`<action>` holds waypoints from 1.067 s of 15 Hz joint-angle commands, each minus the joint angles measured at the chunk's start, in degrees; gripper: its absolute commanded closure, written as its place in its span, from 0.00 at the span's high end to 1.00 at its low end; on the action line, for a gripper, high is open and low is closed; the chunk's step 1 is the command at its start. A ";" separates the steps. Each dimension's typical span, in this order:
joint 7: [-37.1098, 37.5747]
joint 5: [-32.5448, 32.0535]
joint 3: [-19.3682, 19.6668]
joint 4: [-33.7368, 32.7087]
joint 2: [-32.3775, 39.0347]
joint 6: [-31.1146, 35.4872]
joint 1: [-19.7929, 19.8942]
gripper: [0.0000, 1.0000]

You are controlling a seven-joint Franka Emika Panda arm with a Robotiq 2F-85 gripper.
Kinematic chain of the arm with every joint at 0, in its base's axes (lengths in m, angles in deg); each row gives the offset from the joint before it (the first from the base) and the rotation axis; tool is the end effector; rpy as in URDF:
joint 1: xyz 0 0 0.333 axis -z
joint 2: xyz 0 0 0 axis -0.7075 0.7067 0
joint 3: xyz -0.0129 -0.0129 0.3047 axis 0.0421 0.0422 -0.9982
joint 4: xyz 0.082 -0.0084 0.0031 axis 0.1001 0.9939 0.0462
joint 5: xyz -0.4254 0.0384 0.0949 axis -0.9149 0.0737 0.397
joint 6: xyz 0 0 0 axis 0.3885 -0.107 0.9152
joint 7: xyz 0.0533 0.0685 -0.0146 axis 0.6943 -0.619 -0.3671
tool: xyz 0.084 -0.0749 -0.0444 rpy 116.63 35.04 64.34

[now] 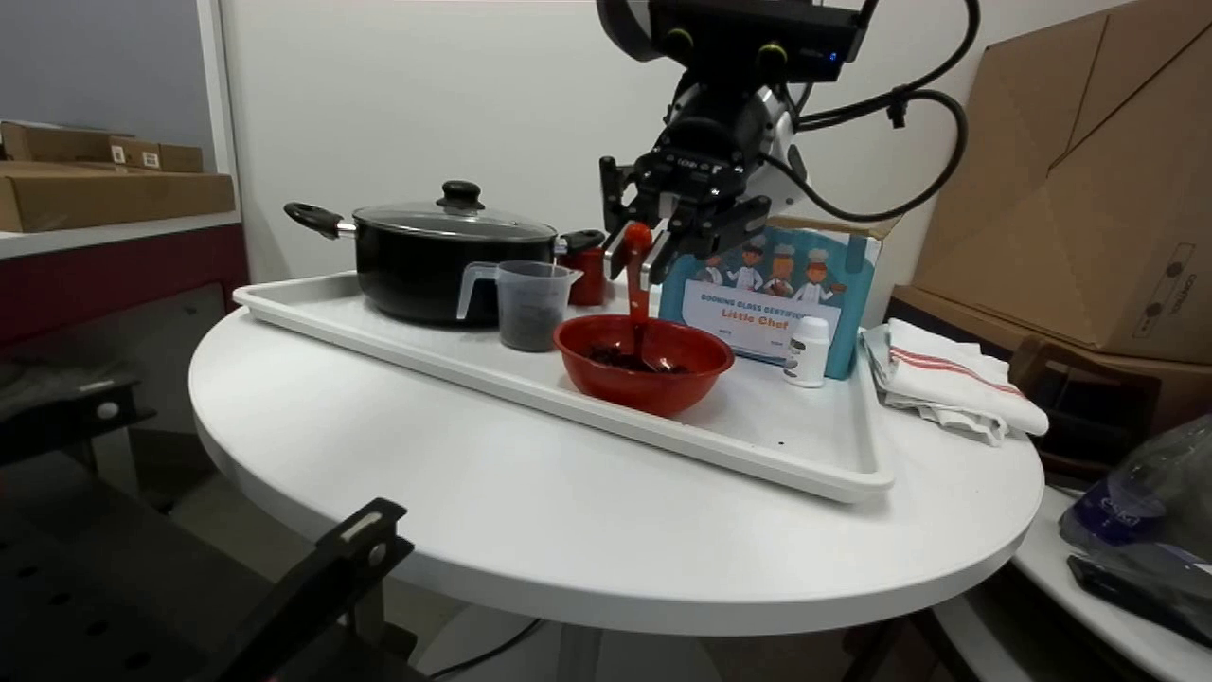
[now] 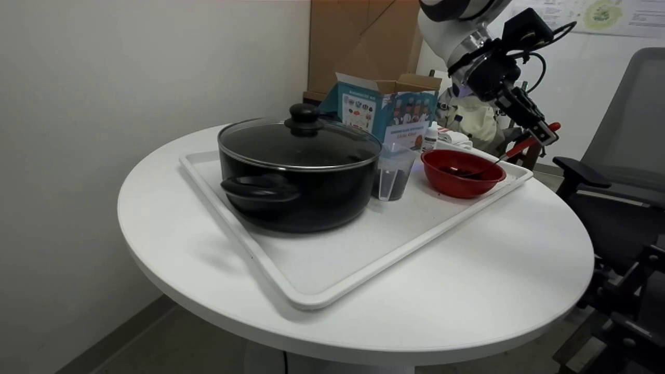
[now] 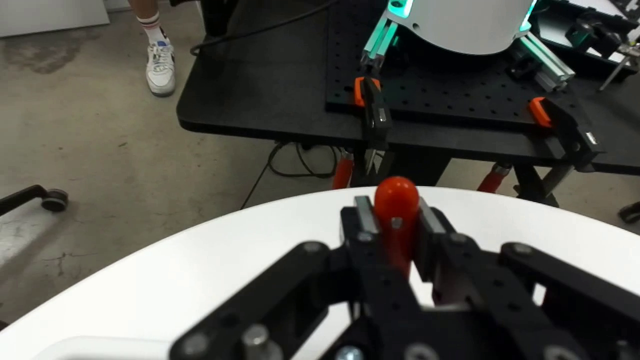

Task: Use the spoon to scoop some beans from the red bowl to the clear jar

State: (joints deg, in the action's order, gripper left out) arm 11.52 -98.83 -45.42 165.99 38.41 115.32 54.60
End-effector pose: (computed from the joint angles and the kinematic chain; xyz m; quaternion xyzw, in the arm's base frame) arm 0.5255 -0.1662 0.1437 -0.8788 -0.0339 0.4757 0.0163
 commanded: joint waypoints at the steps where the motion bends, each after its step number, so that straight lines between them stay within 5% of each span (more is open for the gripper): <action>1: 3.40 -4.65 -1.14 1.47 -0.15 -2.04 -3.19 0.09; 8: 4.30 -8.29 -3.39 2.40 0.53 -6.60 -6.57 0.10; 16: 4.52 -8.55 -2.92 1.54 3.44 -4.89 -5.14 0.09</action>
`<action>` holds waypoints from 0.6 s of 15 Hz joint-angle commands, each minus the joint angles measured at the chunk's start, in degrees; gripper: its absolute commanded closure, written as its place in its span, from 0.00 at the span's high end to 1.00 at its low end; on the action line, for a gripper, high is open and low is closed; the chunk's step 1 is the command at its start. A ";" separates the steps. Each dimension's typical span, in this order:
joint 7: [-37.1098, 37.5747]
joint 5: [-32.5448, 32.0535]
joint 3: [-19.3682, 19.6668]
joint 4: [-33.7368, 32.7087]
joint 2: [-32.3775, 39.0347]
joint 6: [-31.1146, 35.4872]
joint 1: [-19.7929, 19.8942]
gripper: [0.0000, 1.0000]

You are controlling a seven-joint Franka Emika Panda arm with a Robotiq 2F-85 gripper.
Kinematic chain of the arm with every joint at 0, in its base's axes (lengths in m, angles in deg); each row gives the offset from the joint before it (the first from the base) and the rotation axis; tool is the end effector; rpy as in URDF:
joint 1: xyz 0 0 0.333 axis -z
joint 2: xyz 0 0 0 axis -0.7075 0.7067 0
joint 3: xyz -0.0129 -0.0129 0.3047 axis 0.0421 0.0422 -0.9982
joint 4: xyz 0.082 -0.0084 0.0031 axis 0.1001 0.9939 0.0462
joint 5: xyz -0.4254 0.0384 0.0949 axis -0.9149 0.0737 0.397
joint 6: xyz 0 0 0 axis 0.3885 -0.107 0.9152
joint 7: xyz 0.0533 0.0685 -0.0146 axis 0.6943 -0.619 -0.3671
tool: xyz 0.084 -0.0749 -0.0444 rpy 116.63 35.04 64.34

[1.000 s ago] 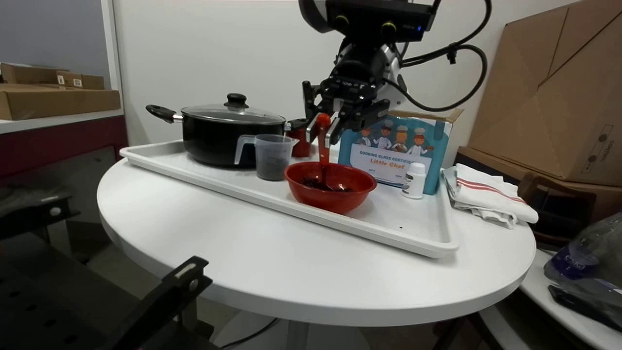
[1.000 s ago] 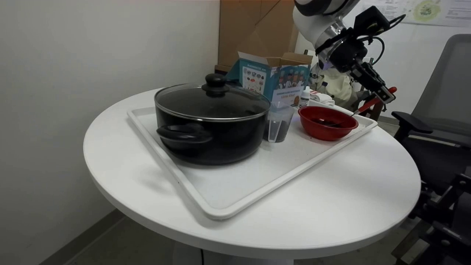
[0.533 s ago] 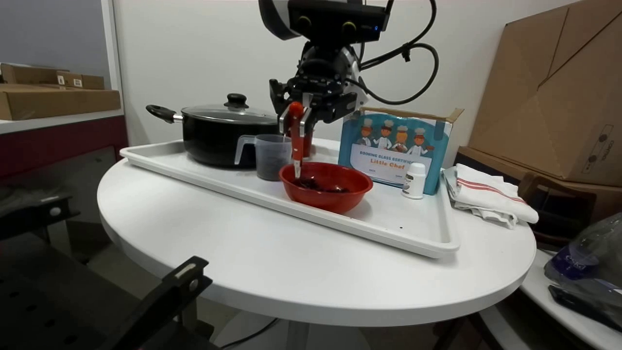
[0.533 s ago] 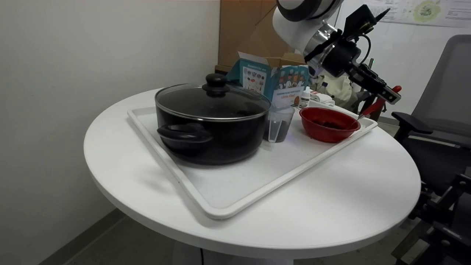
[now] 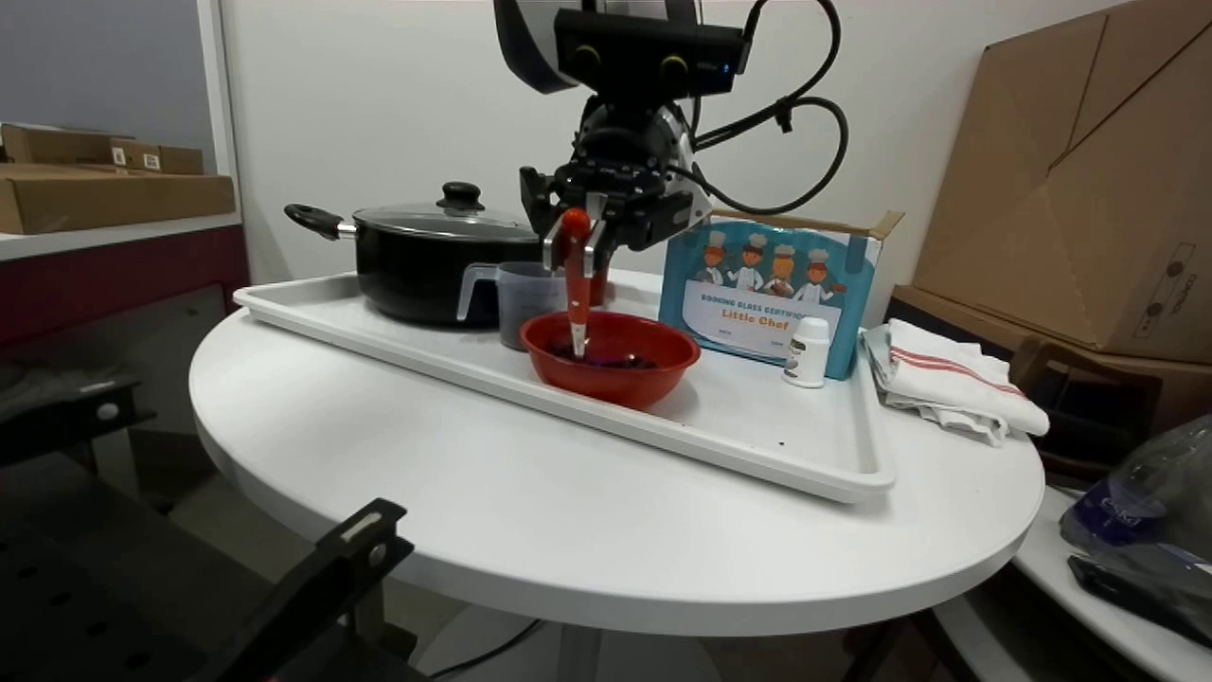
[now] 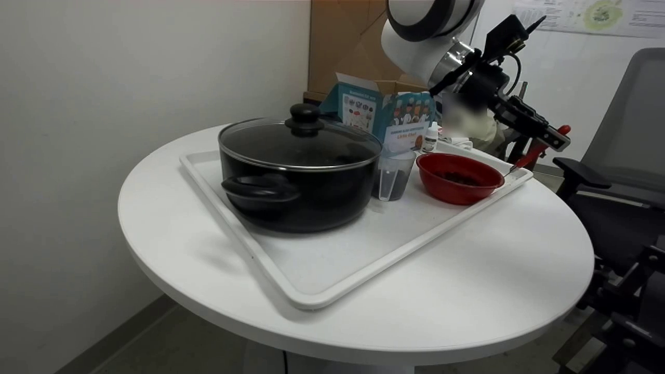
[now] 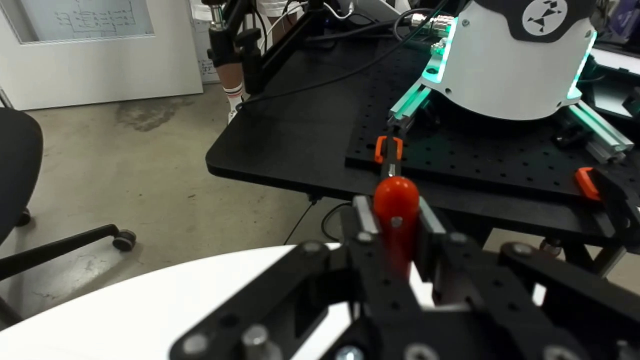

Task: Use the spoon to scoop some beans from the red bowl to the clear jar

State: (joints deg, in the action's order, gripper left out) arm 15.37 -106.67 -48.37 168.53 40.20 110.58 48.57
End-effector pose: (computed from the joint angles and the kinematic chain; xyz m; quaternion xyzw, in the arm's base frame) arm 0.5109 -0.0980 0.1211 0.8288 0.0938 -0.5464 0.0756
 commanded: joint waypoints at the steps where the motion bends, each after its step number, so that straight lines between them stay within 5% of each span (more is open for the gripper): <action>1: 0.74 -0.70 0.11 -1.18 2.04 0.37 1.13 0.09; 9: 0.65 -0.13 -0.04 -0.55 1.96 6.71 2.52 0.09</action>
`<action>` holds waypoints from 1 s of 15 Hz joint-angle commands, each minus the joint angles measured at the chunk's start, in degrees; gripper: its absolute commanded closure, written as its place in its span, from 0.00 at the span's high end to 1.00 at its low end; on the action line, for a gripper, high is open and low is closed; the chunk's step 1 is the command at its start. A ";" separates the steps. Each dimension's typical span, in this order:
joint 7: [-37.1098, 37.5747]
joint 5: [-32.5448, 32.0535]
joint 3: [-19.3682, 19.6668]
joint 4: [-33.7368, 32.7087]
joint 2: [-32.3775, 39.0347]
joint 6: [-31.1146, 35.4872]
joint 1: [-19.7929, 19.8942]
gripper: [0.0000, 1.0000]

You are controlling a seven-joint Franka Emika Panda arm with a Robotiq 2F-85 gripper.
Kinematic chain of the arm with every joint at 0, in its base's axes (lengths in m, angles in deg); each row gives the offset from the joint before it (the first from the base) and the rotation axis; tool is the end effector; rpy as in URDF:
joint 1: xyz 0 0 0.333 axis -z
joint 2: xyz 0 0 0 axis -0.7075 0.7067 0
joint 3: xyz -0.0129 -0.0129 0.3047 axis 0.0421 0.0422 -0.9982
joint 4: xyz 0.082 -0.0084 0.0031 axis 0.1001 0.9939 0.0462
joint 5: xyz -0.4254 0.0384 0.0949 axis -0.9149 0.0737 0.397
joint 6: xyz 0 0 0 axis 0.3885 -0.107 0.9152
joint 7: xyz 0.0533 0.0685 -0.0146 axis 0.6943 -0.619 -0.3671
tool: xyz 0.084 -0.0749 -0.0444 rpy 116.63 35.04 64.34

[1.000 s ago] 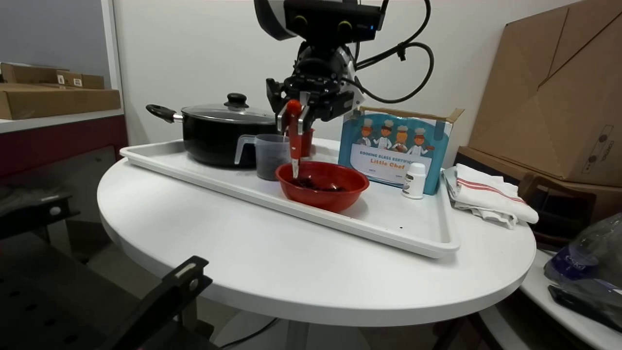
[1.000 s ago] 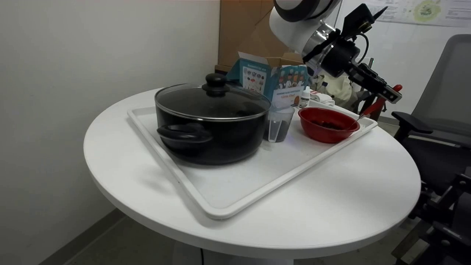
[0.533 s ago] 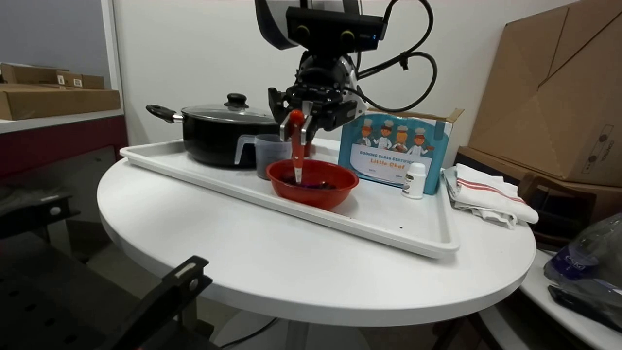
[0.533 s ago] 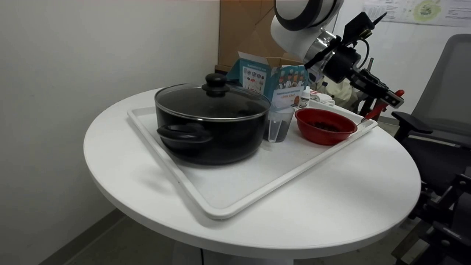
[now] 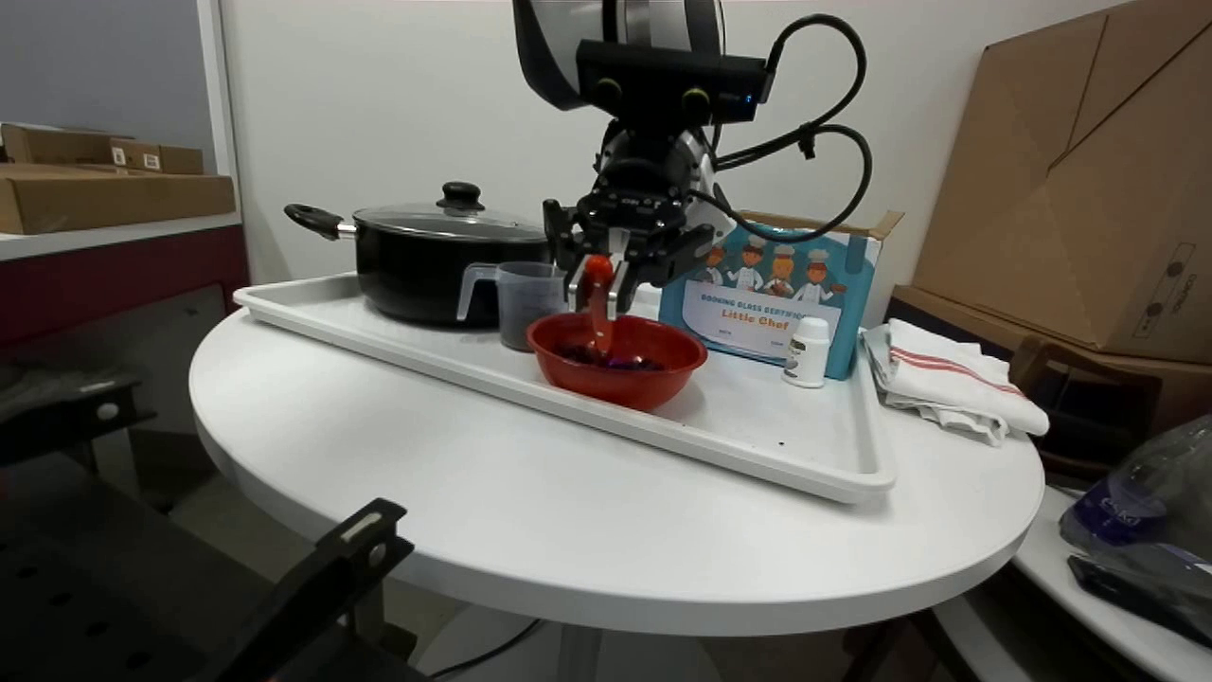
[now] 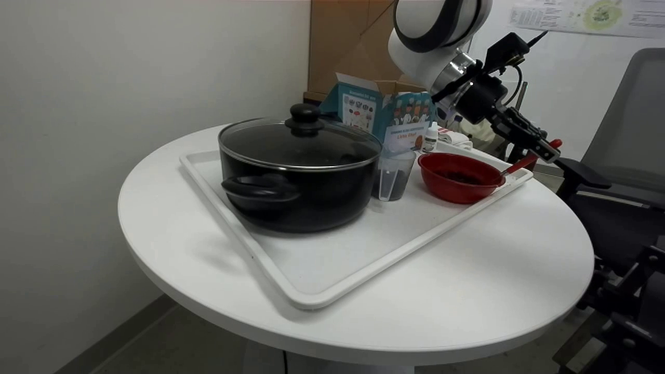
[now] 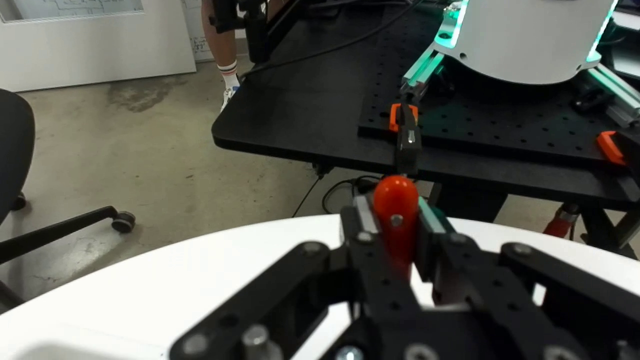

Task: Use the spoon to scoop some beans from the red bowl to the clear jar

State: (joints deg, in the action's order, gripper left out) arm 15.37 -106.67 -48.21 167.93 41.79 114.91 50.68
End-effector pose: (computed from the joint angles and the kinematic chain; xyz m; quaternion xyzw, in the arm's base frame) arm 0.5148 -0.1182 0.1043 0.8451 0.0850 -0.5235 0.0683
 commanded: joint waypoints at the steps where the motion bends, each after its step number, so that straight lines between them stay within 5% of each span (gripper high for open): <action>1: 0.62 0.05 -0.23 0.28 0.22 3.36 0.52 0.09; 15: -0.06 1.04 -0.14 7.18 -2.29 19.94 1.54 0.09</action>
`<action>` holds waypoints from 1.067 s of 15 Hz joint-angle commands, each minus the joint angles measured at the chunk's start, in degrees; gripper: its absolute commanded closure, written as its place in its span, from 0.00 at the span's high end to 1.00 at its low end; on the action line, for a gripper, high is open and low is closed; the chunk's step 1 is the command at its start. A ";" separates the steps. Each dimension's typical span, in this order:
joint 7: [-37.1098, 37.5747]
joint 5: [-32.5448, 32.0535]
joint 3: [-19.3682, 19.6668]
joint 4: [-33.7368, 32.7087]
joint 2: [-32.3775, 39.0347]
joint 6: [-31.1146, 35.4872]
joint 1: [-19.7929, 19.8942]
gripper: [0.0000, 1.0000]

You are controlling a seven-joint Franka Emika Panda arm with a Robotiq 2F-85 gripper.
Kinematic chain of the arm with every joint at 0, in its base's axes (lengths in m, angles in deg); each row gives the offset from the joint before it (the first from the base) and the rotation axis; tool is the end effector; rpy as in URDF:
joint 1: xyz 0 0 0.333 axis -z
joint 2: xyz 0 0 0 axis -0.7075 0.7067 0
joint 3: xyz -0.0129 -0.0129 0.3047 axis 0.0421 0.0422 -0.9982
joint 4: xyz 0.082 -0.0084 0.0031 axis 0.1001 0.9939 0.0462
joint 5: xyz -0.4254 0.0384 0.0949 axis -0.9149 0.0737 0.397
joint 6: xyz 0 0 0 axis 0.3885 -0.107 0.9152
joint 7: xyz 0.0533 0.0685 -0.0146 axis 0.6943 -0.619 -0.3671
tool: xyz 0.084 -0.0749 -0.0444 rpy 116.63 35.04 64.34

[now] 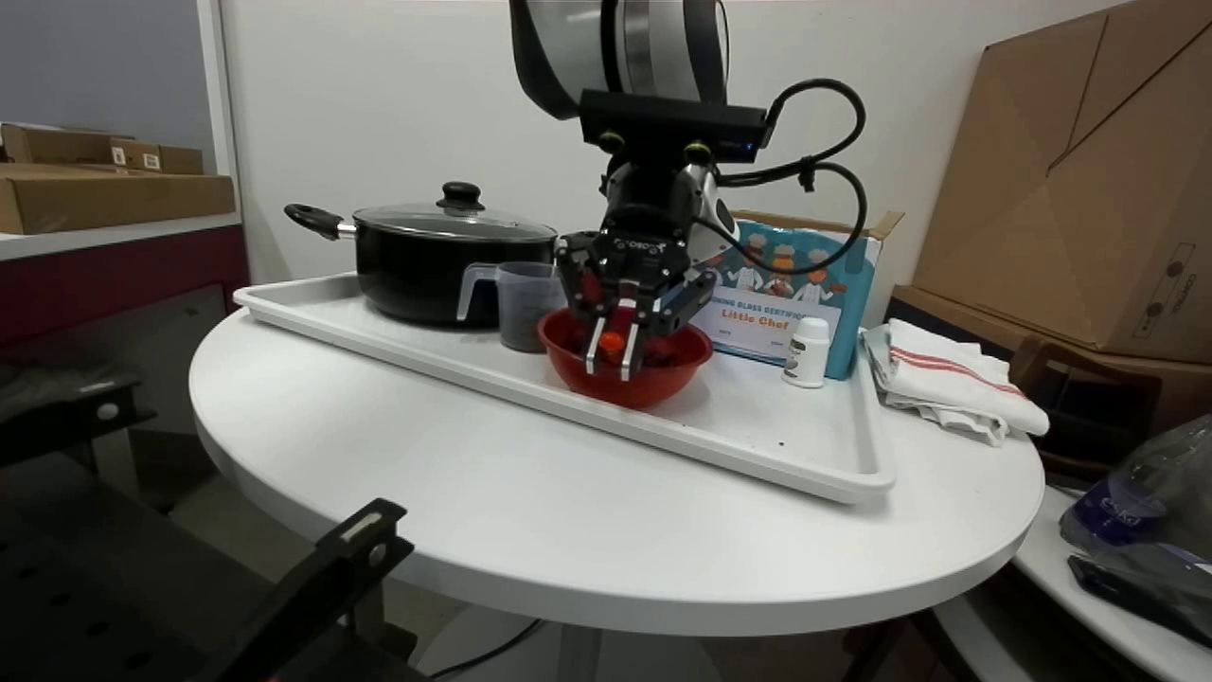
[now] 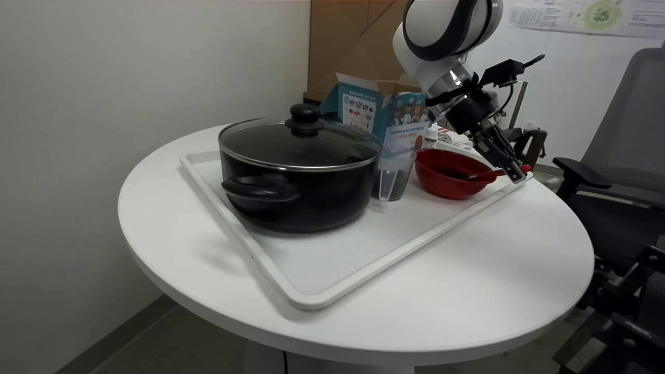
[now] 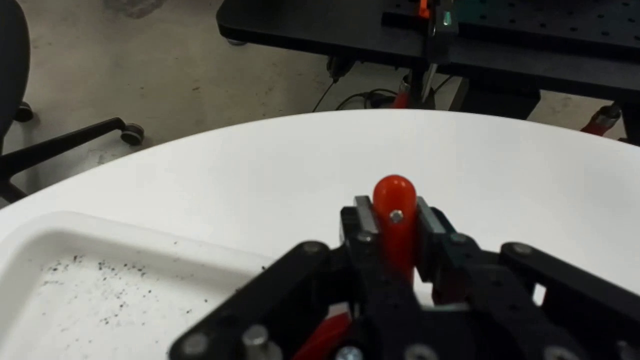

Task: Use the spoon to scoop some beans from the red bowl to the clear jar

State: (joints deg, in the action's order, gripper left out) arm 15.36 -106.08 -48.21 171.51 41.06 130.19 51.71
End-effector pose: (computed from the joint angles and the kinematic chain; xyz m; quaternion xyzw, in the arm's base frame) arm 0.5261 -0.1221 0.0796 0.8955 0.1002 -0.4286 0.0663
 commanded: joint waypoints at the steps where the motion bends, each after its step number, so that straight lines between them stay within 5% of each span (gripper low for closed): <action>1: -0.19 0.38 -0.21 4.64 -2.32 5.59 0.48 0.09; 16: -3.46 2.31 -1.67 16.39 -13.61 13.47 0.17 0.09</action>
State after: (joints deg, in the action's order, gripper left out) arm 13.74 -105.32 -49.65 184.28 31.21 141.63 51.70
